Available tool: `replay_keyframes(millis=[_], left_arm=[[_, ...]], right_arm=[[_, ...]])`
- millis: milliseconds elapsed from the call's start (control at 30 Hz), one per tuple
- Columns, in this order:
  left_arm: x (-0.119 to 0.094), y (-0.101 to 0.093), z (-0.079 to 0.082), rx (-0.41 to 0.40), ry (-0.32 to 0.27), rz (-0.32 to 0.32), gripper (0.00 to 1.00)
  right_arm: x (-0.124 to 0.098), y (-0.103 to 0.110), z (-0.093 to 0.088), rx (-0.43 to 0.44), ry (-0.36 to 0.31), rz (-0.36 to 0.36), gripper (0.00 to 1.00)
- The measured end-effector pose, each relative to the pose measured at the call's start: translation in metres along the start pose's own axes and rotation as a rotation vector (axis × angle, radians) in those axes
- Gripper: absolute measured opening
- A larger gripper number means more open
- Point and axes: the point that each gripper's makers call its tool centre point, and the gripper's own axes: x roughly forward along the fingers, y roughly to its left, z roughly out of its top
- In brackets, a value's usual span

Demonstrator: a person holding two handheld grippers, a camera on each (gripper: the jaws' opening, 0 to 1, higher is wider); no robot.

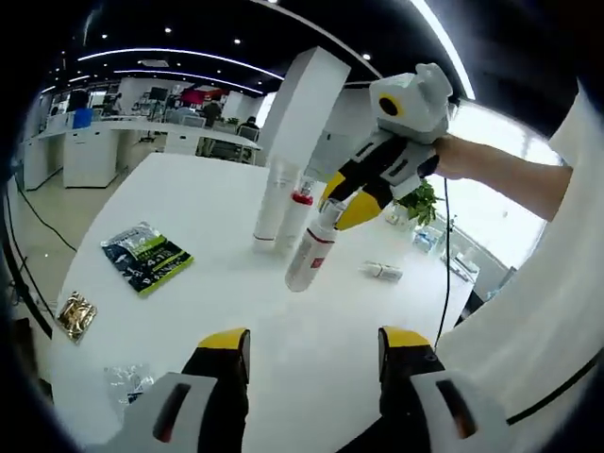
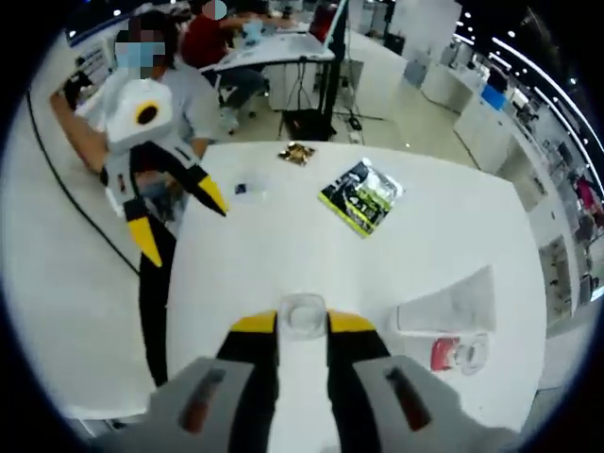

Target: Arrange the skincare products in the storage area until every visible bottle or jar stands upright without overlapping.

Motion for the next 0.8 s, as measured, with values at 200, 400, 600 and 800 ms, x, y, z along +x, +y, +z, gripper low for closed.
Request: replay_keyframes(millis=[200,400,600,800], left_arm=[[0.0,-0.006,0.002,0.015,-0.016,-0.004,0.55],[-0.006,0.001,0.001,-0.016,-0.037,0.032,0.54],[-0.007,0.009,-0.009,-0.02,-0.031,0.06,0.52],[-0.006,0.009,-0.005,-0.028,-0.047,0.061,0.51]], right_arm=[[0.015,-0.029,-0.018,-0.023,0.09,-0.006,0.15],[0.025,-0.046,-0.028,0.015,0.104,-0.005,0.15],[0.026,-0.062,-0.028,0.037,0.086,-0.018,0.16],[0.032,-0.076,-0.031,0.038,0.103,-0.036,0.16]])
